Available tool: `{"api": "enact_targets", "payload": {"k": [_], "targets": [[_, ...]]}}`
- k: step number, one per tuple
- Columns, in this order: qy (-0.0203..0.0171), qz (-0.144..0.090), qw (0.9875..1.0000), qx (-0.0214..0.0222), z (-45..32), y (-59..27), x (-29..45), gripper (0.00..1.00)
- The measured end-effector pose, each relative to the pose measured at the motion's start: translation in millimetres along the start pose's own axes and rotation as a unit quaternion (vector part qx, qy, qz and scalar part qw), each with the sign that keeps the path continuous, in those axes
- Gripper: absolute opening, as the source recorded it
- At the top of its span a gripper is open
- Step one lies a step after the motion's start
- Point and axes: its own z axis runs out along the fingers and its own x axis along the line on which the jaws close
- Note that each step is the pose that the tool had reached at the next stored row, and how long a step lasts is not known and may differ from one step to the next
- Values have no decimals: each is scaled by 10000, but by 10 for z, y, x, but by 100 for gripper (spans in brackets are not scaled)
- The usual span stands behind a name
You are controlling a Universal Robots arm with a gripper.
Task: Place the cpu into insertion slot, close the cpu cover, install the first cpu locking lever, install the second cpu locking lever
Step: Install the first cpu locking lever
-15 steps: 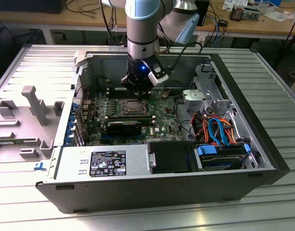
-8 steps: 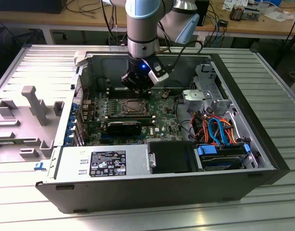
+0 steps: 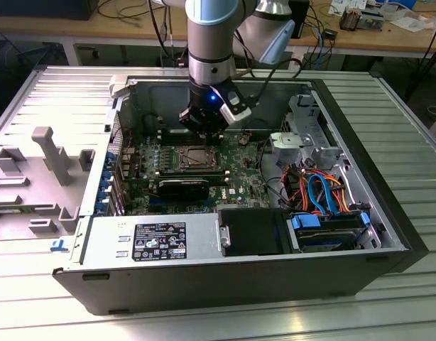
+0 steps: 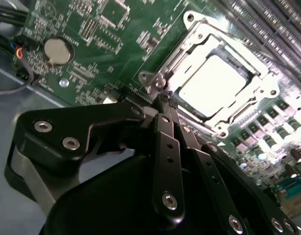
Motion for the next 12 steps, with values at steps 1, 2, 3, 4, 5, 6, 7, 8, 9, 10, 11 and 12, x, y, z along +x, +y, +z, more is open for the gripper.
{"api": "enact_targets", "payload": {"k": [1, 2, 3, 4, 5, 6, 7, 8, 9, 10, 11, 12], "targets": [[0, 6, 10000, 0, 0, -28, 4, 11], [-1, 11, 10000, 0, 0, -50, 6, 11], [-1, 16, 10000, 0, 0, -64, 8, 11], [-1, 21, 10000, 0, 0, -75, 9, 11], [-1, 28, 10000, 1, -1, -88, 11, 11], [-1, 37, 10000, 1, -1, -110, 13, 11], [-2, 41, 10000, 1, -2, -126, 15, 11], [-2, 45, 10000, 1, -3, -152, 19, 11], [-2, 45, 10000, 1, -4, -173, 21, 11], [-2, 46, 10000, 1, -4, -194, 24, 11], [-2, 47, 10000, 1, -5, -211, 26, 11], [-2, 47, 10000, 1, -6, -227, 28, 11]]}}
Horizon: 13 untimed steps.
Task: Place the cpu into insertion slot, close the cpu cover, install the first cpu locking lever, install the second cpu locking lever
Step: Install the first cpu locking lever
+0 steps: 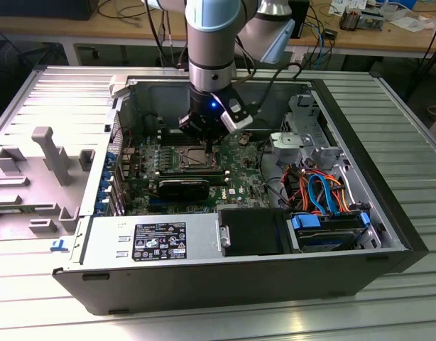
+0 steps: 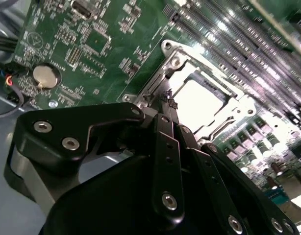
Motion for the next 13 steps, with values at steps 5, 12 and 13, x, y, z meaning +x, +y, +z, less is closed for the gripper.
{"api": "enact_targets", "payload": {"k": [5, 12, 13], "targets": [[0, 3, 10000, 0, -7, -94, 11, 11], [0, 4, 10000, 0, -174, -131, 10, 11], [0, 4, 10000, 0, -198, -130, 10, 11]]}}
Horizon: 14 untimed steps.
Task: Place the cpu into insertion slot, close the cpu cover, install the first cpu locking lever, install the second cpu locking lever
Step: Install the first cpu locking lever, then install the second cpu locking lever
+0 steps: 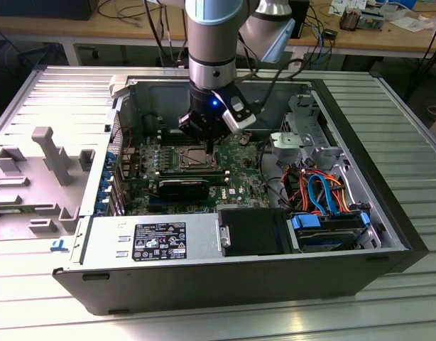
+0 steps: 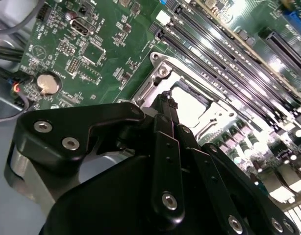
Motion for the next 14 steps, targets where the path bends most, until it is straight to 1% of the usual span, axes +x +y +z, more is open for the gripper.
{"api": "enact_targets", "payload": {"k": [1, 3, 14], "targets": [[0, 0, 10000, 1, -30, 1, -1, 11], [0, 0, 10000, 0, -66, 2, -2, 11], [0, 0, 10000, 0, -68, 2, -2, 11]]}}
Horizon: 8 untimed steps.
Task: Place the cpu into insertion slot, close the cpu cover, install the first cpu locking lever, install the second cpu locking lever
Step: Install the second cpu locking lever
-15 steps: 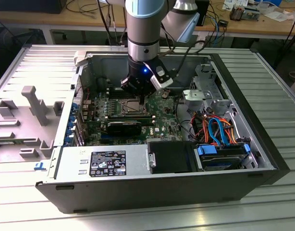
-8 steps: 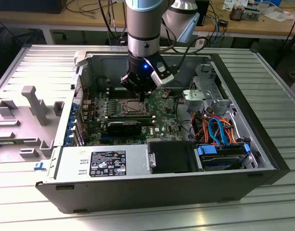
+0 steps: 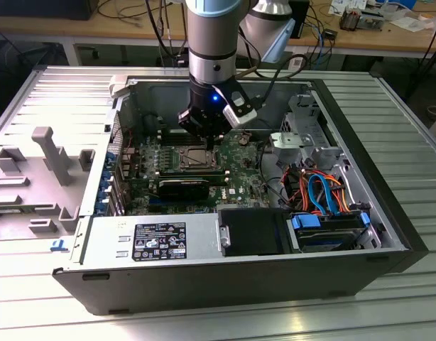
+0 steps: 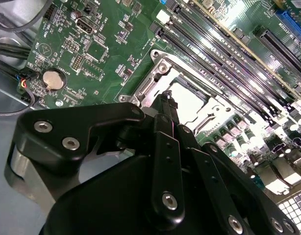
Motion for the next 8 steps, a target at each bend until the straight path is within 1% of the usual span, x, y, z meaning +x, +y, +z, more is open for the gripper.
{"api": "enact_targets", "payload": {"k": [2, 4, 5, 7, 8], "targets": [[1, 0, 10000, 2, -2, -6, 1, 11], [0, 0, 10000, 0, -1, -38, 4, 11], [0, 0, 10000, 0, -1, -83, 9, 11], [0, 0, 10000, 0, -2, -133, 16, 11], [0, 0, 10000, 0, -2, -183, 21, 11]]}}
